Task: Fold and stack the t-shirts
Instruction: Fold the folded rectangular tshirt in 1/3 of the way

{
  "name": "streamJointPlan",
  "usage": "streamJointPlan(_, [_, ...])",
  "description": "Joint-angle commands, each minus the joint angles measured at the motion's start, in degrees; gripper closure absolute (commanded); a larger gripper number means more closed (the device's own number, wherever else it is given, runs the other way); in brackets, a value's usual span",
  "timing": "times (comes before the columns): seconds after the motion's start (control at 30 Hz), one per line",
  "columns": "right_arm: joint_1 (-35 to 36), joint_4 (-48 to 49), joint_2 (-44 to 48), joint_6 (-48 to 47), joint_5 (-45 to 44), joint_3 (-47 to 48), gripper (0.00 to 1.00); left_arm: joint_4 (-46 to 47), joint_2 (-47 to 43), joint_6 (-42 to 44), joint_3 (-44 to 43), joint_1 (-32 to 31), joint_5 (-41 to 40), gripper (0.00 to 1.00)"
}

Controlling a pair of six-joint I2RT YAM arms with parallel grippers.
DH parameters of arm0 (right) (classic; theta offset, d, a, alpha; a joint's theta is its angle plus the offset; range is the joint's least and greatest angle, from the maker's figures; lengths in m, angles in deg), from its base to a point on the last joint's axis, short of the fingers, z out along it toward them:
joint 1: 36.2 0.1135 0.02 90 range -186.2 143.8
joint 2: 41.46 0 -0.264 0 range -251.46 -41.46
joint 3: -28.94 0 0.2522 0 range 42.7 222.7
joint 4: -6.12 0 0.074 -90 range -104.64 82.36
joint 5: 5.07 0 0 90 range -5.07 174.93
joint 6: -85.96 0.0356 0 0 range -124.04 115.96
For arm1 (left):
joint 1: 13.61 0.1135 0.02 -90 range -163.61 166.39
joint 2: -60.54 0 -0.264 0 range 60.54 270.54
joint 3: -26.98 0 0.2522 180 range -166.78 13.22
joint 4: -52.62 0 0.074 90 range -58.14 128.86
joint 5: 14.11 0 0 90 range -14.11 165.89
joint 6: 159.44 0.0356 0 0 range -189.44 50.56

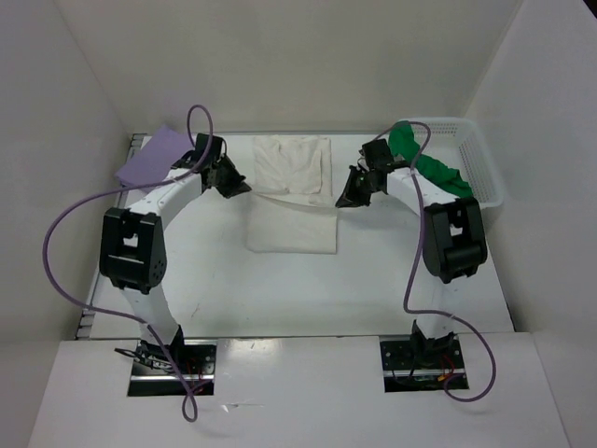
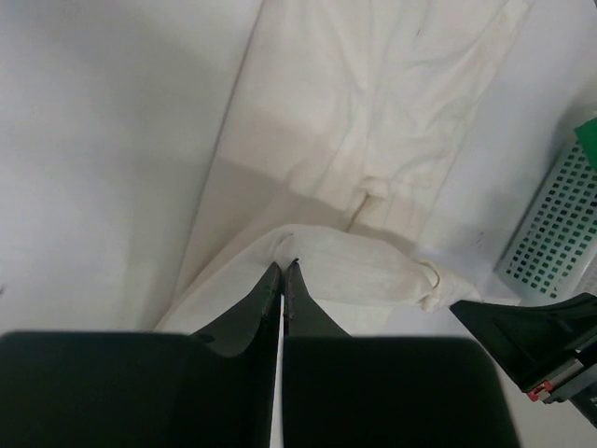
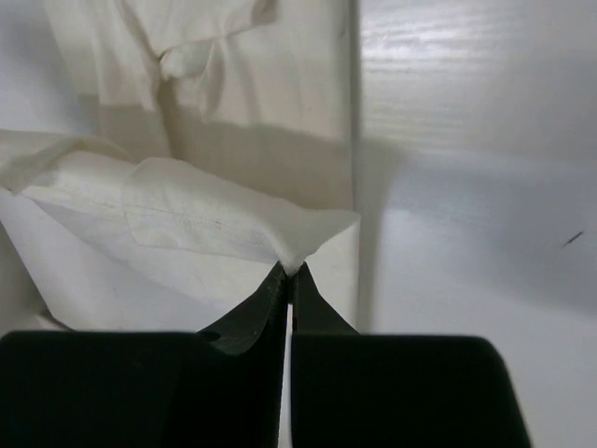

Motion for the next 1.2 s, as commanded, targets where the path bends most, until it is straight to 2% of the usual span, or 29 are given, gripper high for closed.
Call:
streamJointPlan(0.0, [-1.28,1.93,-3.88,-2.95,-1.91,5.47,1.0,2.63,5.65,2.34,-3.61,0.38,-1.66,1.0])
streamJointPlan(0.23, [-2.42,2.45,-12.22,-3.56,-2.61,12.76,1.0,3.78,13.58,2.95,-10.38,0.38,-2.71,1.0])
streamJointPlan(0.3, [-2.42,1.93,-14.08,-3.56,-1.91,14.78,0.98,4.3,15.42,2.95,-10.9,0.9,-2.71,0.96])
streamJointPlan(0.33, [-2.42,1.93,-15.3,-3.56,-1.91,14.79,0.96,4.31,16.04,2.95,-10.91,1.6,-2.19,0.92])
streamJointPlan(0.37, [-2.42,1.93,-15.32,-2.87,-1.91,15.4,0.93,5.79,16.04,2.95,-10.91,1.61,-1.05,0.76])
streamJointPlan(0.4, [-2.42,1.93,-15.32,-2.86,-2.43,15.41,0.82,6.59,15.44,2.26,-10.91,2.21,-1.04,0.69])
streamJointPlan(0.5, [-2.42,1.93,-12.95,-2.86,-3.05,16.54,0.66,10.28,10.08,2.25,-8.63,2.75,-1.39,0.49])
streamJointPlan(0.6, [-2.42,1.22,-8.3,-2.86,-4.98,16.55,0.59,8.97,6.38,4.89,-9.68,2.75,-1.92,0.47])
streamJointPlan(0.7, [-2.42,1.22,-3.81,-2.86,-6.12,15.06,0.55,10.1,1.65,4.89,-5.22,1.97,1.4,0.49])
streamJointPlan(0.77, [-0.06,1.75,-2.48,-2.86,-5.43,12.87,0.55,12.21,-1.69,2.97,3.3,0.21,3.43,0.52])
streamJointPlan(0.8, [0.82,2.62,-2.48,-2.86,-4.38,12.34,0.69,14.13,-2.58,2.26,6.11,-2.15,3.44,0.54])
streamJointPlan(0.87, [3.89,2.63,-4.23,-2.86,-2.18,12.33,0.86,15.73,-3.99,0.41,12.43,-4.8,4.32,0.56])
streamJointPlan(0.93, [5.48,2.63,-5.99,-2.86,-0.69,11.55,1.0,16.87,-3.99,-0.2,14.83,-8.65,4.93,0.56])
streamJointPlan(1.07, [6.28,5.79,-4.16,-0.41,1.34,4.53,1.0,15.49,-5.21,-0.83,19.4,-10.96,4.93,0.56])
streamJointPlan(1.1, [6.28,6.58,-2.59,0.47,1.34,-0.19,1.0,14.69,-6.36,-0.83,20.54,-10.96,4.93,0.56])
streamJointPlan(1.17, [6.28,9.39,3.01,1.53,-0.74,-5.48,0.95,14.15,-12.13,-1.88,25.37,-10.35,1.08,0.5])
